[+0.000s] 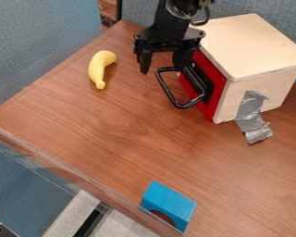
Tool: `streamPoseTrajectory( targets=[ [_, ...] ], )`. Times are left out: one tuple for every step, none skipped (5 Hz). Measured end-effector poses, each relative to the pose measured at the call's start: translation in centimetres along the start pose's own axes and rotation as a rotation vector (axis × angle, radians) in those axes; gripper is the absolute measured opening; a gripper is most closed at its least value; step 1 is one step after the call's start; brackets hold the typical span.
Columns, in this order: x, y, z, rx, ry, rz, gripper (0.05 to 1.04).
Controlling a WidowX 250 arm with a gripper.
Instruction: Open the drawer
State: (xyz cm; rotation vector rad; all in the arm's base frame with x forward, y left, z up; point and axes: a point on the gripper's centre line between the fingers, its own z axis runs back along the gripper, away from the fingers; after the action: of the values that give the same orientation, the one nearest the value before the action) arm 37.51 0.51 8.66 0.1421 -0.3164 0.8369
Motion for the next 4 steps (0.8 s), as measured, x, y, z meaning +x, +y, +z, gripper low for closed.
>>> streamPoseTrajectory(
  targets=[
    [-0.2, -0.1, 0.0, -0.001, 0.003, 0.015, 0.999],
    [-1.3, -0.9, -0.6, 0.003, 0.015, -0.008, 0.999],
    [-1.6, -1.0, -0.9, 0.012, 0.018, -0.010, 0.999],
    [-2.2, -1.1, -2.4, 0.046, 0.013, -0.042, 0.999]
  ],
)
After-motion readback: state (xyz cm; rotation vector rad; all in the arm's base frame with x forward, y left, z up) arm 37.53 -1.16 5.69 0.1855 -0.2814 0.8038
